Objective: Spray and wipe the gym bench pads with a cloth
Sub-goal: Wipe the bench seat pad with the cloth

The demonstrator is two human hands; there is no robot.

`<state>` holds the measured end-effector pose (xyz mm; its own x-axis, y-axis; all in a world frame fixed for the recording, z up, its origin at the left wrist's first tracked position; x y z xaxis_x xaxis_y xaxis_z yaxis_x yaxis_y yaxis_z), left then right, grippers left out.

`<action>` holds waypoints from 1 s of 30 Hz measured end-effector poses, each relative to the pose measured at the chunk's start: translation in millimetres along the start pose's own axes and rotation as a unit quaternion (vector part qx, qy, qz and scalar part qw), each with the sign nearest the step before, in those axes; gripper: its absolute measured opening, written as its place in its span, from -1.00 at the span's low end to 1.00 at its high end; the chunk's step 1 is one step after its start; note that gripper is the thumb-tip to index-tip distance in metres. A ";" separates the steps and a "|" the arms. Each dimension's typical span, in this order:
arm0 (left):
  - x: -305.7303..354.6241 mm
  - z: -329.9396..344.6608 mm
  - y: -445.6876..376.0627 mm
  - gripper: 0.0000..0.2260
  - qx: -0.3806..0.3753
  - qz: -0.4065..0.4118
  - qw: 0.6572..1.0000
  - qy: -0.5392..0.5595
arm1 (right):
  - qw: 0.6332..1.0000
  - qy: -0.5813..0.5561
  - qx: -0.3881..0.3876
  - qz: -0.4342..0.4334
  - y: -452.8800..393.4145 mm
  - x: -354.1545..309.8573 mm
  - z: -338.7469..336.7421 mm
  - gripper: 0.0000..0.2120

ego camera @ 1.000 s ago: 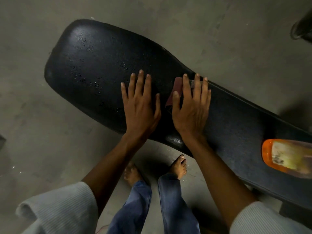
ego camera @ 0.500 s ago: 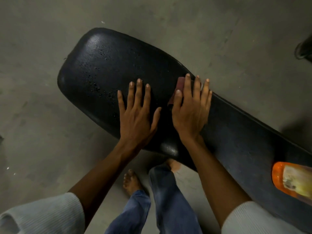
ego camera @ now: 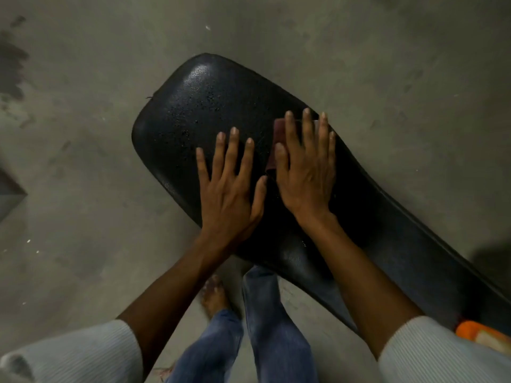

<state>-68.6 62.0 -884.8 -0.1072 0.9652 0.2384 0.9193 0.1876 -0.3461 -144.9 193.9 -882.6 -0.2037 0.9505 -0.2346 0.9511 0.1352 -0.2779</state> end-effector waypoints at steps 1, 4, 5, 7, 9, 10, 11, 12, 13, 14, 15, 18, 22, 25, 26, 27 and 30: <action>-6.7 -1.2 -2.1 -0.38 0.009 -0.010 1.000 -0.009 | 0.999 -0.008 -0.010 -0.031 3.2 -3.6 1.6 -0.42; -24.8 0.4 -6.9 -0.38 -0.005 -0.042 0.999 -0.017 | 0.996 -0.026 -0.026 -0.081 18.0 11.6 -4.6 -0.41; -26.9 1.6 -7.0 -0.38 -0.012 -0.043 0.999 -0.019 | 0.997 -0.023 -0.025 -0.069 19.3 20.1 -7.3 -0.41; -26.3 3.0 -6.9 -0.37 -0.014 -0.040 0.999 -0.020 | 1.000 -0.006 -0.013 -0.015 10.5 26.7 -8.6 -0.41; -24.1 2.9 -7.3 -0.37 -0.009 -0.042 0.999 -0.016 | 1.000 0.002 0.011 0.027 -7.5 12.3 -4.3 -0.42; -24.4 2.2 -7.5 -0.37 -0.003 -0.046 0.999 -0.016 | 1.000 -0.002 0.014 0.026 -17.5 -1.4 0.7 -0.43; -25.7 0.4 -8.8 -0.37 0.005 -0.051 0.998 -0.019 | 1.000 -0.011 0.010 0.013 -26.5 -17.1 7.0 -0.43; -28.9 -1.1 -10.8 -0.36 0.016 -0.058 0.998 -0.024 | 1.000 -0.021 0.004 -0.007 -33.8 -32.1 13.2 -0.43; -33.8 -2.4 -12.7 -0.36 0.024 -0.067 0.997 -0.029 | 0.999 -0.031 -0.001 -0.032 -38.0 -45.1 17.9 -0.42; -40.2 -2.9 -13.9 -0.36 0.028 -0.079 0.996 -0.033 | 0.998 -0.040 -0.005 -0.057 -38.5 -55.3 20.9 -0.42; -46.3 -2.7 -13.7 -0.36 0.026 -0.087 0.995 -0.033 | 0.995 -0.047 -0.012 -0.083 -35.7 -61.7 22.5 -0.42; -53.8 -3.2 -10.3 -0.34 0.010 -0.082 0.996 -0.024 | 0.984 -0.060 -0.043 -0.162 -20.1 -59.5 21.9 -0.43; -52.5 -6.4 -12.5 -0.35 0.027 -0.100 0.995 -0.002 | 0.987 -0.056 -0.028 -0.150 -36.1 -45.1 22.7 -0.44; -60.6 -10.8 -16.5 -0.34 0.066 -0.149 0.987 -0.011 | 0.994 -0.048 -0.002 -0.096 -66.8 -65.7 33.8 -0.44; -66.5 -12.3 -17.2 -0.34 0.075 -0.167 0.983 -0.018 | 0.994 -0.052 -0.001 -0.094 -75.6 -78.2 39.2 -0.44; -72.2 -12.9 -17.5 -0.34 0.079 -0.183 0.980 -0.020 | 0.993 -0.057 -0.005 -0.100 -83.1 -91.6 45.1 -0.43; -78.8 -13.1 -16.4 -0.37 0.069 -0.188 0.980 -0.012 | 0.986 -0.079 -0.028 -0.145 -92.4 -126.9 55.3 -0.42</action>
<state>-70.3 -19.5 -886.0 -0.4385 0.8271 0.3516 0.7534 0.5516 -0.3579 -219.8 45.3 -878.6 -0.4977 0.8152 -0.2963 0.8584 0.4141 -0.3027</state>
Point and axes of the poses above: each hand's wrist, its own y-axis away from the middle knuckle, its own z-axis out of the palm, x = y × z, the point moved 8 cm from there along -y, towards the middle knuckle, and after that the axes turned 15 degrees about x, right-handed, at the moved point
